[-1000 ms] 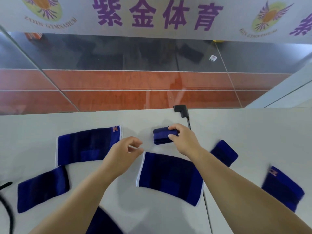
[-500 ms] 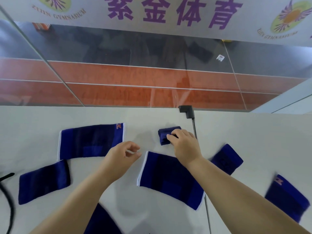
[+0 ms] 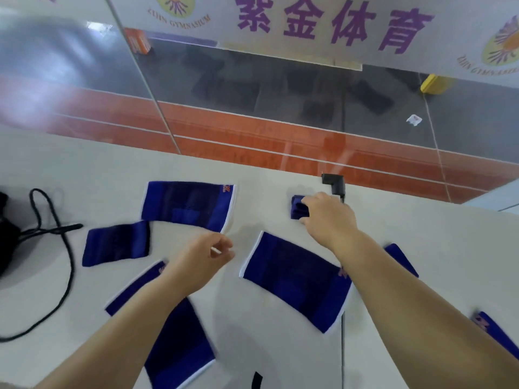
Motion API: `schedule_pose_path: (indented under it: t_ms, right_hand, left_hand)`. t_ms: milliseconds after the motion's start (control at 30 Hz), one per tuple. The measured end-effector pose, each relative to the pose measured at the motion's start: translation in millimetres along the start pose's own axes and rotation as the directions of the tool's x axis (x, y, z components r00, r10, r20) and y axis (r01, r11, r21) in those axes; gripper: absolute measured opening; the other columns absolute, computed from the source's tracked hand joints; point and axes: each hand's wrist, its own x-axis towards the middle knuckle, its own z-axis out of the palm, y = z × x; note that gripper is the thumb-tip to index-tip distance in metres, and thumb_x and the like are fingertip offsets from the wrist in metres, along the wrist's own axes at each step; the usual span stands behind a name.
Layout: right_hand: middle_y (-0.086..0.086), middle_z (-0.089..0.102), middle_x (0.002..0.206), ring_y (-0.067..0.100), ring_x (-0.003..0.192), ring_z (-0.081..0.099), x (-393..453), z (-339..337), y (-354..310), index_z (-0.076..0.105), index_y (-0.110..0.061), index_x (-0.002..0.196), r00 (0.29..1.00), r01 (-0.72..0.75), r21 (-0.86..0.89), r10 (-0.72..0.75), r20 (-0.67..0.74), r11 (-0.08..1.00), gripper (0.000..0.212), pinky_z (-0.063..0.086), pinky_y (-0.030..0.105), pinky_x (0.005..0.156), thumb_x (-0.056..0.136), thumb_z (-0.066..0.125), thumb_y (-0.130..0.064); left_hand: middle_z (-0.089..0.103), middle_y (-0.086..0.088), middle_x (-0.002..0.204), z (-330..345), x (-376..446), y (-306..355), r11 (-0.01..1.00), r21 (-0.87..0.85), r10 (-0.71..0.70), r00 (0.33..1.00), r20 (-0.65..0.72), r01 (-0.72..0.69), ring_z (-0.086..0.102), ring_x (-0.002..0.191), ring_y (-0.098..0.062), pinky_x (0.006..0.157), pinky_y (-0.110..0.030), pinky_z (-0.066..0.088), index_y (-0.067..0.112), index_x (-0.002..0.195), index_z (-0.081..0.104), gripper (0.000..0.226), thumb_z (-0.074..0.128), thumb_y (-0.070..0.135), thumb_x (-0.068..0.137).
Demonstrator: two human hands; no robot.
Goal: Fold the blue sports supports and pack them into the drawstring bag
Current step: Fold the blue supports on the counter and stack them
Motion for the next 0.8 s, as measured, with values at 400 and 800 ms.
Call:
schedule_pose_path:
  t_ms: [400, 800]
  right_hand:
    - [0.002, 0.056, 0.125, 0.023, 0.109, 0.056, -55.7, 7.4, -78.1, 0.047, -0.020, 0.130, 0.907, 0.212, 0.050, -0.215, 0.362, 0.976, 0.045, 0.048, 0.037, 0.088, 0.092, 0.052, -0.044]
    - [-0.001, 0.050, 0.136, 0.020, 0.119, 0.052, -67.4, 22.2, -167.2, 0.040, -0.026, 0.138, 0.909, 0.070, 0.172, -0.133, 0.394, 0.983, 0.050, 0.045, 0.036, 0.096, 0.093, 0.051, -0.045]
  left_hand:
    - [0.063, 0.010, 0.098, -22.9, -85.8, -74.8, 0.967, 0.227, -0.119, 0.993, -0.012, 0.119, 0.060, 0.088, -0.008, 0.084, -0.031, 0.053, 0.027, 0.099, 0.064, 0.015, 0.060, 0.035, 0.088]
    - [0.057, -0.001, 0.117, -112.9, -37.4, -159.2, 0.979, 0.200, 0.001, 0.982, -0.191, 0.038, 0.051, 0.113, -0.022, 0.097, -0.032, 0.042, 0.015, 0.118, 0.060, 0.027, 0.056, 0.019, 0.092]
